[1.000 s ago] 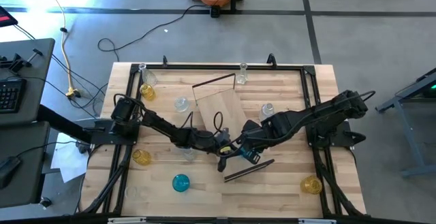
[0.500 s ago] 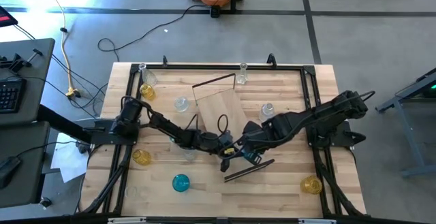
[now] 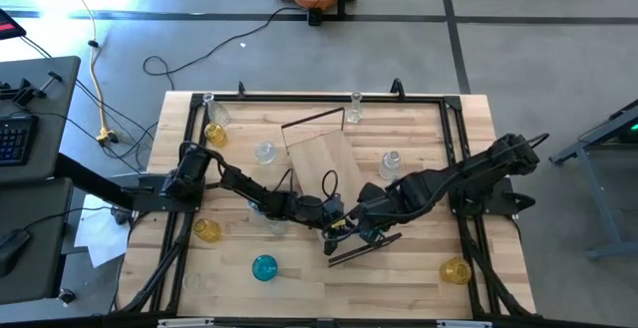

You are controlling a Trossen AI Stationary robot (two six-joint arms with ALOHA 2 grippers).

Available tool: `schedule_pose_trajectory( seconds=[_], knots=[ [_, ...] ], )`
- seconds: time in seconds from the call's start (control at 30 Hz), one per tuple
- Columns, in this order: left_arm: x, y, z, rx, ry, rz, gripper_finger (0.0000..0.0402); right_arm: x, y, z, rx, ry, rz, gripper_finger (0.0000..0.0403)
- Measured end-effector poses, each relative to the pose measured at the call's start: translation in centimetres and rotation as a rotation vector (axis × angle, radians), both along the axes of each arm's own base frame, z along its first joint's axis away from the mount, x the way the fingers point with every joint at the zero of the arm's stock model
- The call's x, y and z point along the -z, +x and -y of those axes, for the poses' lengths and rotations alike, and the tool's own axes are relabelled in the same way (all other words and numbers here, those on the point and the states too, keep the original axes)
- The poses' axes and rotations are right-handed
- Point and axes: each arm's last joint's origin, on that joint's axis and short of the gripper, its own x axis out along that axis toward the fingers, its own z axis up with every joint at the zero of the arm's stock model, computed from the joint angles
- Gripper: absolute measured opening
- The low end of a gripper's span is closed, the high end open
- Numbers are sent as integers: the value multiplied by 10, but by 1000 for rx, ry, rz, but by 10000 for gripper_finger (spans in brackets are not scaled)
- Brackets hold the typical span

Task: Sort vases onto shelf
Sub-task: Put the blue crystal vase on the shelf

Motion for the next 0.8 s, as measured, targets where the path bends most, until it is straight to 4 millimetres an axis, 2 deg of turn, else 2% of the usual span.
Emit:
schedule_pose_trajectory(
  seconds=[0.23, 0.8],
  knots=[
    [-1, 0, 2, -7, -8, 8, 3, -2, 2, -7, -22, 50, 30, 49],
    [-1, -1, 5, 53, -21, 4, 3, -2, 3, -8, -29, 77, 35, 52]
  ],
)
